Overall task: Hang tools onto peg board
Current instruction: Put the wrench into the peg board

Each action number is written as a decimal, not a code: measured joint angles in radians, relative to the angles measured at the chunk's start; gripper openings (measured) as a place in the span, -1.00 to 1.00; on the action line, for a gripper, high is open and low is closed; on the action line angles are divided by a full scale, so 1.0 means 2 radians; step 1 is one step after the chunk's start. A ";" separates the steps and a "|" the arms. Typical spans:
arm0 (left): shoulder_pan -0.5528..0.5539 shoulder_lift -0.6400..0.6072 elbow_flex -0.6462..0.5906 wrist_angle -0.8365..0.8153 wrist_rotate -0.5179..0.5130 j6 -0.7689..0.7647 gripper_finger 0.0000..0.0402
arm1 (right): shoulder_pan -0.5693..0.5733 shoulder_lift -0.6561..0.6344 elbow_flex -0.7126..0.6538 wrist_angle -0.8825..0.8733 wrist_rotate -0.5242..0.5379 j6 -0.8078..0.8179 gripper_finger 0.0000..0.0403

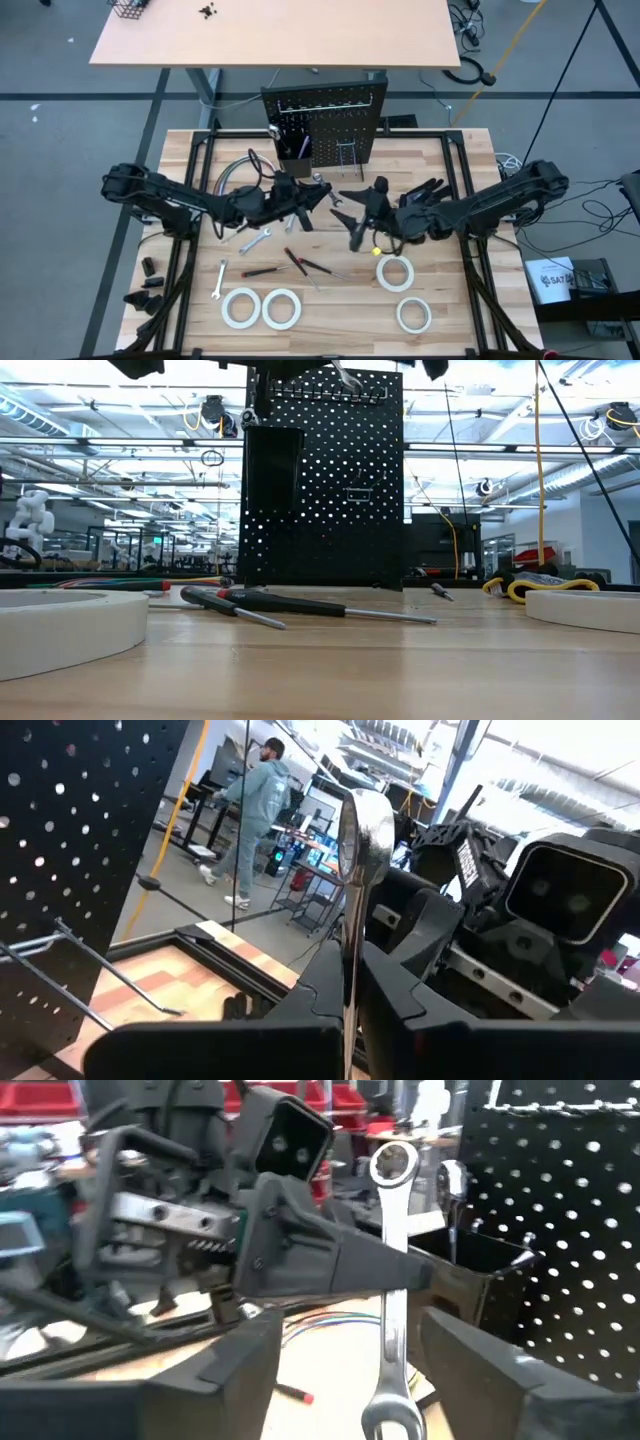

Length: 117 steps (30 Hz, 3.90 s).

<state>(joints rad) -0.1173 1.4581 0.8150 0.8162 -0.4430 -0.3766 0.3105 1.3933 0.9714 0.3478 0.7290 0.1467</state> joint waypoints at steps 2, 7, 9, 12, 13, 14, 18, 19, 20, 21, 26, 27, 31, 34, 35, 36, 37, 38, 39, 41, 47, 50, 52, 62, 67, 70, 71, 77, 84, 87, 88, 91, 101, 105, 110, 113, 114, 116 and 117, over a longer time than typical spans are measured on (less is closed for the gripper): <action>0.000 -0.007 0.000 -0.008 0.000 0.000 -0.96 | 0.004 -0.029 0.000 -0.047 -0.018 0.012 0.26; -0.007 -0.026 0.028 -0.120 -0.012 -0.001 -0.96 | 0.018 -0.101 0.000 -0.216 -0.028 0.050 0.33; -0.012 -0.026 0.052 -0.171 -0.016 0.002 -0.96 | 0.025 -0.125 -0.005 -0.265 -0.028 0.068 0.33; -0.021 -0.027 0.096 -0.246 -0.019 0.026 -0.96 | 0.039 -0.156 -0.022 -0.305 -0.027 0.079 0.30; -0.023 -0.027 0.108 -0.267 -0.020 0.033 -0.96 | 0.043 -0.165 -0.031 -0.307 -0.027 0.080 0.29; -0.024 -0.027 0.120 -0.286 -0.026 0.038 -0.96 | 0.047 -0.174 -0.042 -0.304 -0.028 0.080 0.28; -0.025 -0.027 0.146 -0.328 -0.057 0.056 -0.96 | 0.062 -0.204 -0.098 -0.251 -0.028 0.080 0.25; -0.025 -0.031 0.150 -0.336 -0.064 0.060 -0.96 | 0.066 -0.210 -0.116 -0.225 -0.028 0.080 0.25; -0.025 -0.034 0.151 -0.339 -0.071 0.062 -0.96 | 0.069 -0.213 -0.132 -0.198 -0.028 0.080 0.24; -0.025 -0.035 0.152 -0.338 -0.077 0.063 -0.96 | 0.071 -0.215 -0.146 -0.168 -0.033 0.080 0.24; -0.025 -0.039 0.152 -0.358 -0.107 0.062 -0.96 | 0.075 -0.208 -0.201 -0.014 -0.107 0.079 0.24; -0.025 -0.040 0.152 -0.361 -0.111 0.062 -0.96 | 0.075 -0.206 -0.208 0.006 -0.121 0.079 0.24; -0.022 -0.041 0.152 -0.362 -0.114 0.062 -0.96 | 0.075 -0.189 -0.214 0.048 -0.143 0.078 0.24; -0.017 -0.041 0.152 -0.362 -0.112 0.061 -0.96 | 0.075 -0.175 -0.214 0.057 -0.144 0.083 0.24; -0.015 -0.041 0.152 -0.362 -0.111 0.060 -0.96 | 0.075 -0.170 -0.214 0.060 -0.144 0.088 0.24; -0.014 -0.041 0.152 -0.361 -0.110 0.054 -0.96 | 0.077 -0.166 -0.214 0.061 -0.144 0.095 0.24; -0.013 -0.041 0.152 -0.361 -0.111 0.047 -0.96 | 0.079 -0.161 -0.214 0.064 -0.144 0.101 0.24; -0.013 -0.042 0.152 -0.362 -0.110 0.043 -0.96 | 0.082 -0.156 -0.214 0.069 -0.145 0.104 0.24; -0.014 -0.043 0.152 -0.366 -0.110 0.039 -0.96 | 0.085 -0.152 -0.214 0.074 -0.145 0.104 0.24; -0.016 -0.048 0.152 -0.381 -0.108 0.036 -0.96 | 0.089 -0.146 -0.214 0.080 -0.145 0.101 0.24; -0.021 -0.078 0.151 -0.438 -0.108 0.034 -0.96 | 0.091 -0.141 -0.214 0.082 -0.143 0.098 0.24; -0.021 -0.097 0.151 -0.462 -0.111 0.029 -0.96 | 0.091 -0.141 -0.214 0.083 -0.143 0.090 0.24; -0.022 -0.110 0.150 -0.479 -0.118 0.022 -0.96 | 0.091 -0.141 -0.214 0.083 -0.143 0.089 0.24; -0.021 -0.162 0.102 -0.523 -0.188 -0.005 -0.96 | 0.090 -0.141 -0.214 0.087 -0.140 0.089 0.24; -0.009 -0.163 0.094 -0.463 -0.223 0.002 -0.96 | 0.085 -0.141 -0.214 0.087 -0.101 0.076 0.24; -0.002 -0.164 0.095 -0.393 -0.221 0.066 -0.96 | 0.069 -0.141 -0.214 0.092 -0.099 0.079 0.24; 0.003 -0.164 0.095 -0.384 -0.223 0.084 -0.96 | 0.064 -0.141 -0.214 0.097 -0.098 0.083 0.24; 0.053 -0.156 0.095 -0.399 -0.204 0.100 -0.96 | 0.044 -0.141 -0.214 0.112 -0.100 0.103 0.24; 0.094 -0.138 0.095 -0.399 -0.149 0.104 -0.96 | 0.034 -0.137 -0.214 0.114 -0.101 0.119 0.24; 0.102 -0.132 0.095 -0.399 -0.144 0.118 -0.96 | 0.034 -0.133 -0.214 0.113 -0.100 0.122 0.24; 0.104 -0.131 0.095 -0.398 -0.144 0.122 -0.96 | 0.034 -0.131 -0.214 0.115 -0.100 0.124 0.24; 0.108 -0.131 0.095 -0.397 -0.144 0.130 -0.96 | 0.034 -0.125 -0.214 0.116 -0.100 0.132 0.24; 0.116 -0.131 0.095 -0.402 -0.143 0.136 -0.67 | 0.032 -0.097 -0.214 0.137 -0.100 0.144 0.24; 0.116 -0.131 0.095 -0.399 -0.143 0.151 -0.54 | 0.030 -0.088 -0.214 0.151 -0.102 0.144 0.24; 0.115 -0.139 0.102 -0.402 -0.150 0.140 -0.43 | 0.030 -0.080 -0.214 0.168 -0.103 0.144 0.24; 0.114 -0.162 0.114 -0.399 -0.151 0.140 -0.42 | 0.030 -0.079 -0.214 0.169 -0.103 0.146 0.24; 0.113 -0.173 0.115 -0.399 -0.148 0.140 -0.42 | 0.030 -0.079 -0.214 0.169 -0.104 0.149 0.24; 0.110 -0.196 0.115 -0.406 -0.114 0.143 -0.41 | 0.030 -0.079 -0.214 0.169 -0.106 0.156 0.24; 0.107 -0.208 0.115 -0.416 -0.083 0.143 -0.41 | 0.030 -0.079 -0.214 0.169 -0.107 0.156 0.24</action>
<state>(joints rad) 0.0974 1.0418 1.0454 -0.0160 -0.6086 -0.0910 0.3702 1.2362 0.5426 0.6857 0.5157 0.4593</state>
